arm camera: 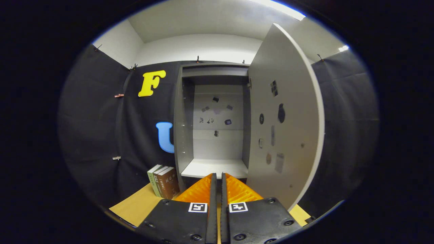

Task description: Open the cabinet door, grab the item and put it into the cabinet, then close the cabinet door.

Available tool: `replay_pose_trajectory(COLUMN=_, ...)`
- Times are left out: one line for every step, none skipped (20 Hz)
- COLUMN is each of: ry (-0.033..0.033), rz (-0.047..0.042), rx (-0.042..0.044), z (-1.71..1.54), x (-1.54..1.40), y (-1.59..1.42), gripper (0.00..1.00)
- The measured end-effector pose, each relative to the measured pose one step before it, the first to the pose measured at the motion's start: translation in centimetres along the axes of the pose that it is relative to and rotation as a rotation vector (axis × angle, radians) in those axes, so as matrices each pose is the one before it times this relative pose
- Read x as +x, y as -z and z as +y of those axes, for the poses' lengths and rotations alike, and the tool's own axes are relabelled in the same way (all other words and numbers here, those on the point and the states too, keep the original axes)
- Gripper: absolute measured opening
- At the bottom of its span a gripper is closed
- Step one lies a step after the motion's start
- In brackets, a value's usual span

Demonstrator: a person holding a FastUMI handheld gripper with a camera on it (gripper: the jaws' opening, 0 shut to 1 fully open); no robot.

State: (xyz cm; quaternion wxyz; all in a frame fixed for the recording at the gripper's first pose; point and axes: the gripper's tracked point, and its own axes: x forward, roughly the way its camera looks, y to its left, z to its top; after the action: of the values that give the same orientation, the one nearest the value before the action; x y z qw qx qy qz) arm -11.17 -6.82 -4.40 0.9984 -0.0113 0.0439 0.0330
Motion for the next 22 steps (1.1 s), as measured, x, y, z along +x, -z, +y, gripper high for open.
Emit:
replay_pose_trajectory(ry=0.02215, rz=0.02622, rx=0.00066, z=0.487, x=0.922, y=0.951, gripper=0.09)
replay_pose_trajectory(ry=0.02005, rz=0.02634, rx=0.00271, z=0.265, x=0.834, y=1.033, gripper=0.09)
replay_pose_trajectory(ry=0.01823, rz=0.02233, rx=0.00439, z=0.547, x=0.678, y=1.005, gripper=0.09)
replay_pose_trajectory(ry=0.02193, rz=0.02092, rx=0.00375, z=0.479, x=0.400, y=0.902, gripper=0.09)
replay_pose_trajectory(ry=0.02597, rz=0.02242, rx=0.00472, z=0.375, x=0.751, y=1.269, gripper=0.18)
replay_pose_trajectory(ry=0.02448, rz=0.01789, rx=0.00878, z=0.233, x=0.418, y=0.836, gripper=0.28)
replay_pose_trajectory(ry=0.01978, rz=0.01553, rx=0.00975, z=0.340, x=0.575, y=0.823, gripper=0.26)
replay_pose_trajectory(ry=0.01941, rz=0.02243, rx=0.00452, z=0.175, x=0.521, y=1.177, gripper=0.24)
replay_pose_trajectory(ry=0.01181, rz=0.03245, rx=-0.00026, z=0.357, x=0.508, y=1.318, gripper=0.22)
replay_pose_trajectory(ry=0.02449, rz=0.04893, rx=-0.00633, z=0.074, x=0.726, y=1.739, gripper=0.28)
replay_pose_trajectory(ry=0.01951, rz=0.04780, rx=-0.00123, z=-0.147, x=0.738, y=1.574, gripper=0.34)
replay_pose_trajectory(ry=0.00448, rz=0.04039, rx=0.00763, z=-0.195, x=0.504, y=1.359, gripper=0.35)
replay_pose_trajectory(ry=0.00124, rz=0.03207, rx=0.00558, z=-0.087, x=0.704, y=1.264, gripper=0.34)
replay_pose_trajectory(ry=0.00494, rz=0.03604, rx=0.00013, z=-0.179, x=0.669, y=1.691, gripper=0.35)
replay_pose_trajectory(ry=0.00332, rz=0.03695, rx=-0.00515, z=-0.148, x=0.701, y=1.640, gripper=0.35)
replay_pose_trajectory(ry=-0.00860, rz=0.03278, rx=-0.00481, z=0.166, x=1.061, y=1.667, gripper=0.35)
replay_pose_trajectory(ry=-0.00979, rz=0.03394, rx=-0.01052, z=0.110, x=1.056, y=1.613, gripper=0.35)
replay_pose_trajectory(ry=-0.00915, rz=0.04269, rx=-0.01671, z=0.046, x=1.134, y=1.756, gripper=0.35)
replay_pose_trajectory(ry=-0.01103, rz=0.05324, rx=-0.01173, z=0.040, x=1.053, y=1.745, gripper=0.35)
replay_pose_trajectory(ry=-0.00892, rz=0.05068, rx=-0.00391, z=0.022, x=1.230, y=1.708, gripper=0.35)
replay_pose_trajectory(ry=-0.00666, rz=0.04313, rx=-0.00070, z=-0.180, x=1.233, y=1.486, gripper=0.35)
replay_pose_trajectory(ry=-0.00741, rz=0.03872, rx=0.00310, z=-0.429, x=1.318, y=1.426, gripper=0.35)
